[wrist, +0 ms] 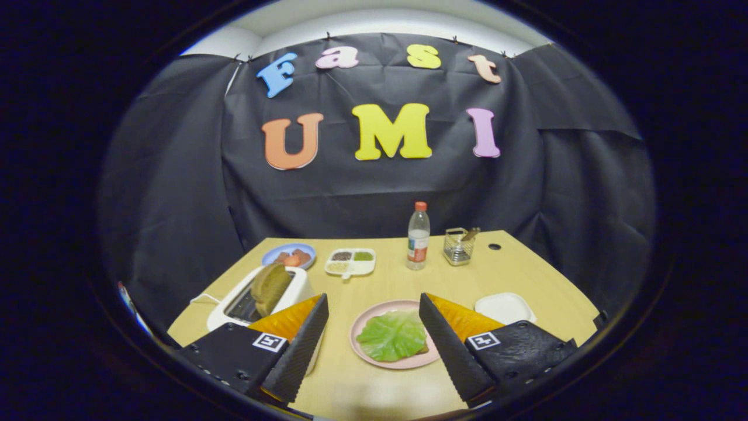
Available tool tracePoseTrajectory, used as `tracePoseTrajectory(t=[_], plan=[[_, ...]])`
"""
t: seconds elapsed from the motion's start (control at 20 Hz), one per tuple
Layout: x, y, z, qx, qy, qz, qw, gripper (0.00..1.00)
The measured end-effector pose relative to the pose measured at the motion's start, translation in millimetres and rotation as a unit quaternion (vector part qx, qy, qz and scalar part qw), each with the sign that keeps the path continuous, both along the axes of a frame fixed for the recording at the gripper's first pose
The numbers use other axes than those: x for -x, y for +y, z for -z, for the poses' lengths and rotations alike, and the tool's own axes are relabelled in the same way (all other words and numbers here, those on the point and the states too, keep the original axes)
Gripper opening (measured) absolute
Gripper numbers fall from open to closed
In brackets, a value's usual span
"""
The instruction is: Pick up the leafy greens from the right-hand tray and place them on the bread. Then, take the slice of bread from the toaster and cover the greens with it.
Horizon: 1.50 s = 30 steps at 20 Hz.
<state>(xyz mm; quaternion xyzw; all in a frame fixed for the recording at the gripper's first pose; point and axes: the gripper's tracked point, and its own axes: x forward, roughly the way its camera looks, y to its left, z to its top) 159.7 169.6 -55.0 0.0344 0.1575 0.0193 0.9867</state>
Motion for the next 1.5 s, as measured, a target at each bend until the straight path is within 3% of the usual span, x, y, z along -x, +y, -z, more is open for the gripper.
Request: tracePoseTrajectory(t=[0.15, 0.45, 1.0, 1.2, 1.3, 1.4, 1.45, 1.5], plan=[[-4.6, 39.3, -13.7, -0.030, 0.000, -0.038, 0.999, 0.96], [-34.3, 77.8, -20.2, -0.006, 0.011, -0.049, 0.999, 0.96], [-103.8, 129.1, 51.5, 0.035, 0.134, -0.054, 0.989, 0.96], [-101.3, 137.8, 73.8, 0.035, 0.172, -0.069, 0.982, 0.75], [-101.2, 129.8, 74.1, 0.039, 0.180, -0.051, 0.982, 0.74], [-101.9, 128.6, 71.8, 0.036, 0.170, -0.053, 0.983, 0.45], [-101.8, 139.7, 68.2, 0.021, 0.163, -0.078, 0.983, 0.42], [-96.9, 145.0, 66.5, 0.019, 0.165, -0.087, 0.982, 0.27]])
